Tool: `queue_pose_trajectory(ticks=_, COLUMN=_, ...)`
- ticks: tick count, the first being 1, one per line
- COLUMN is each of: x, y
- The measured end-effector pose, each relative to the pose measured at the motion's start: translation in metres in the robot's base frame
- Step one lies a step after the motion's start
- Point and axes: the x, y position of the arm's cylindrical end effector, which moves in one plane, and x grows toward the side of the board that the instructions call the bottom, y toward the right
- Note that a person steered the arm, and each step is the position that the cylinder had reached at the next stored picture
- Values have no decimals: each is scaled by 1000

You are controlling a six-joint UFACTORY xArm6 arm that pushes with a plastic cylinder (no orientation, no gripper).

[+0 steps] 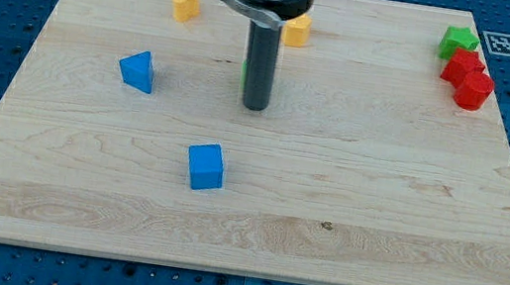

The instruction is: Move green circle below the red circle

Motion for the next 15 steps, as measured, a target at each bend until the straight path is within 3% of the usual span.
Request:
queue_pose_trajectory(ticks=2, x=-26, y=-49)
queue_pose_trajectory(ticks=3, x=-34, y=-42)
queue_pose_trajectory(ticks=10, x=-41, y=94)
queue_pose_trajectory(ticks=15, x=-50, y=121)
